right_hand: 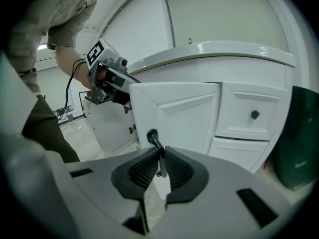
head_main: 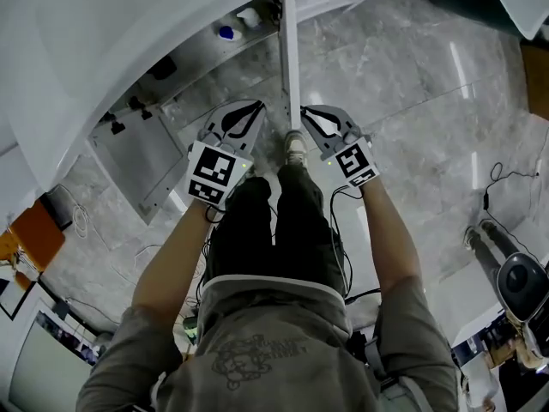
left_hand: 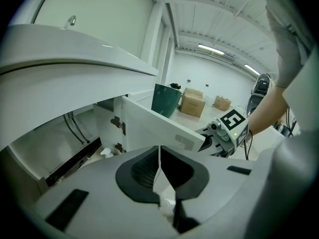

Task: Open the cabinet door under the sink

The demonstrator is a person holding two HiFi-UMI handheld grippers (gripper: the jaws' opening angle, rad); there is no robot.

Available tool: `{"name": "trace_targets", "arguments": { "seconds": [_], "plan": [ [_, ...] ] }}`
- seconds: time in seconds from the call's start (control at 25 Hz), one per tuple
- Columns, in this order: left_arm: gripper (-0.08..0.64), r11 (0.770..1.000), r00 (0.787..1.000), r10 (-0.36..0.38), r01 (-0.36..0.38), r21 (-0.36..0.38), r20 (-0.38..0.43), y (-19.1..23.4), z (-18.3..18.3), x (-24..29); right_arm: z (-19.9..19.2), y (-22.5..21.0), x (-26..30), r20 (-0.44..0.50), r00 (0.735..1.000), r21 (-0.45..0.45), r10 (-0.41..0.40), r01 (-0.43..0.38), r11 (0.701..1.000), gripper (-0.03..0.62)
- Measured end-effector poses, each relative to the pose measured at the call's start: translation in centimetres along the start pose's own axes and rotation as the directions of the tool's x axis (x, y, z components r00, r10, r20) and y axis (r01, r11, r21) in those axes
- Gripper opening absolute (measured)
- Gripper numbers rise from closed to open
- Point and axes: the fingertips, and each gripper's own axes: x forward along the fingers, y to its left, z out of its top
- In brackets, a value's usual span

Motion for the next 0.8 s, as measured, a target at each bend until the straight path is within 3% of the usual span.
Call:
{"name": "trace_targets", "arguments": {
  "seconds": [0.16,0.28,0.36,0.52,0.8],
  "plan": [
    [0.026,1.0,1.0,-0.023,0.023,0.016,-0.002,-1.1,1.3,1.2,-2.0,-4.6,-3.9,-0.013,0.983,0.117,-0.181,0.181,0.976,0.051],
    [0.026,0.999,0.999,-0.04,0.04,0.023,-0.01,-1.8,1.6,1.8,-3.7,-9.3,-7.4,-0.055,0.921,0.212,-0.386,0.388,0.897,0.041],
    [0.026,0.999,0.999,-0.046,0.047,0.028,-0.016,-2.1,1.9,2.1,-4.4,-11.1,-9.2,-0.069,0.891,0.271,-0.449,0.45,0.851,0.041],
    [0.026,0.999,0.999,-0.045,0.045,0.031,-0.017,-2.2,2.9,2.1,-3.9,-11.7,-11.1,-0.067,0.873,0.317,-0.483,0.478,0.819,0.041],
    [0.026,1.0,1.0,0.0,0.0,0.027,-0.016,-1.2,5.3,-0.5,1.7,-10.6,-12.0,-0.047,0.895,0.307,-0.443,0.435,0.847,0.04]
  ]
}}
